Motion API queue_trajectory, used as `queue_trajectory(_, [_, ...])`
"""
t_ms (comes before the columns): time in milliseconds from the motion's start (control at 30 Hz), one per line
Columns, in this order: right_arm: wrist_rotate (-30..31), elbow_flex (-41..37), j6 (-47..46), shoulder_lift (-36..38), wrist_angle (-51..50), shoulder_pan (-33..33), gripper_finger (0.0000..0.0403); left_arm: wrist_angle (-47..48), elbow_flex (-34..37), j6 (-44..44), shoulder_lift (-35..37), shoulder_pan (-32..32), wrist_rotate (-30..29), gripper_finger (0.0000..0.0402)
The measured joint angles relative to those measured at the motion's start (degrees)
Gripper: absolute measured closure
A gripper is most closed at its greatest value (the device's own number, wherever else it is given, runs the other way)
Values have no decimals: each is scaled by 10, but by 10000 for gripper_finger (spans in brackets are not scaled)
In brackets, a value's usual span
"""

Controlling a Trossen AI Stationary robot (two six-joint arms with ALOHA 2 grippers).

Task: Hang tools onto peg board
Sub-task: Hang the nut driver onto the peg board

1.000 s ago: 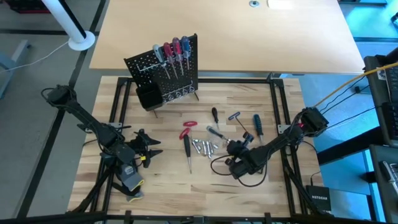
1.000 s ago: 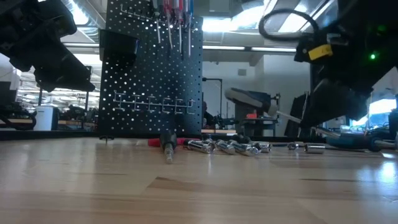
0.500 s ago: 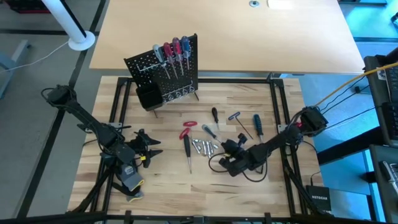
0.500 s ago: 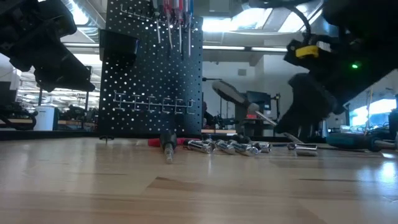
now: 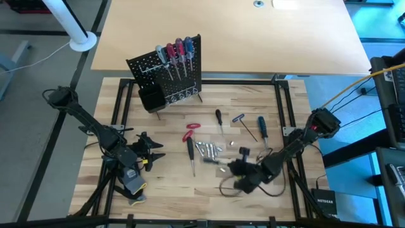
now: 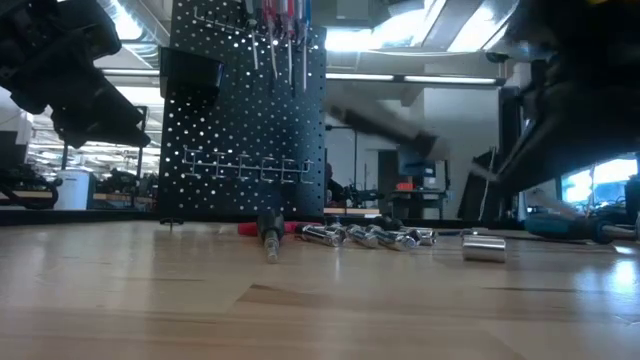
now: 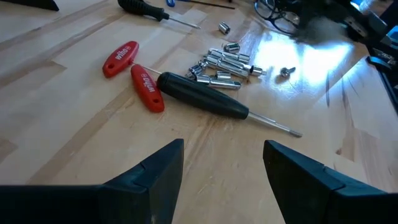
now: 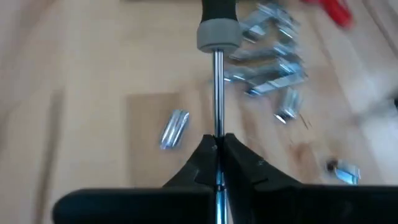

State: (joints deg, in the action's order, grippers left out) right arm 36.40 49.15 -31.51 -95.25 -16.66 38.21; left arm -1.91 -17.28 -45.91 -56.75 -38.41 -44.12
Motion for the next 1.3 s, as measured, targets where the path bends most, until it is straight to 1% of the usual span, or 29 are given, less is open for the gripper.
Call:
queue_trajectory(67, [-39, 5, 75, 0, 5, 1, 393, 0, 0, -2, 0, 0, 0, 192])
queue_trajectory(200, [-139, 3, 135, -12, -2, -9, 389, 0, 0, 1, 0, 1, 0, 192])
queue_trajectory(300, [-219, 3, 223, -27, -1, -12, 389, 6, 0, 1, 0, 3, 0, 192])
queue_trajectory(433, [-269, 8, 309, -28, -4, -22, 388, 22, 0, -1, 0, 6, 0, 192])
queue_trajectory(500, [-285, 9, 328, -32, -11, -36, 388, 27, 0, -5, 0, 9, 0, 192])
queue_trajectory(567, [-295, 10, 320, -33, -23, -52, 387, 31, 0, -7, 0, 11, -1, 192])
queue_trajectory(667, [-279, 10, 275, -32, -44, -76, 387, 29, 0, -15, 0, 11, -2, 192])
queue_trajectory(800, [-269, 9, 270, -32, -44, -100, 387, 29, 0, -23, -1, 9, -2, 192])
queue_trajectory(1300, [-269, 8, 272, -33, -44, -113, 387, 30, 0, -28, -1, 2, -2, 192])
